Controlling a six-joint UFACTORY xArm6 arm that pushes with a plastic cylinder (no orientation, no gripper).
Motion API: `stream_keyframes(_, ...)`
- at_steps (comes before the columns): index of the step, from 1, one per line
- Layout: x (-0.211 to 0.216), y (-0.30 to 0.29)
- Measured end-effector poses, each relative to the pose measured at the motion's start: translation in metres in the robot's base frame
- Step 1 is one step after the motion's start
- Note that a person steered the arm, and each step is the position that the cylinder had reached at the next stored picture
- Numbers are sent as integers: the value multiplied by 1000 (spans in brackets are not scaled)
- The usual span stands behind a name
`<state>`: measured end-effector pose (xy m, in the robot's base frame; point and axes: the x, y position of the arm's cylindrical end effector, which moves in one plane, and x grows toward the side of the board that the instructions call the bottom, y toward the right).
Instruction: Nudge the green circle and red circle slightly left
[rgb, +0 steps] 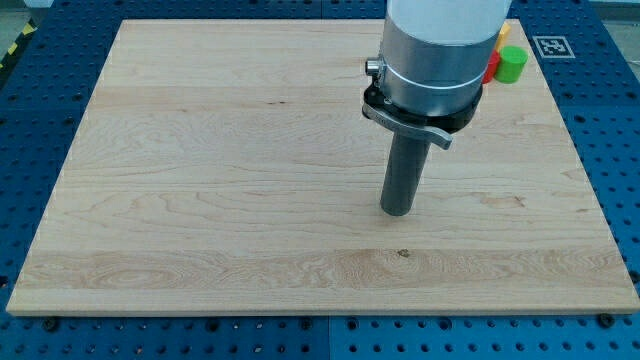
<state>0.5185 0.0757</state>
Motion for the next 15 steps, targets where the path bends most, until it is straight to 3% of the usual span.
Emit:
stream_keyframes(3,1,1)
stream_keyframes(4,4,46)
stream_keyframes(5,3,140)
stream_keyframes(6,-24,222)
stream_keyframes(7,-85,255)
stream_keyframes(8,-147,255)
stream_keyframes(11,-216,263)
stream_keyframes(15,-218,241)
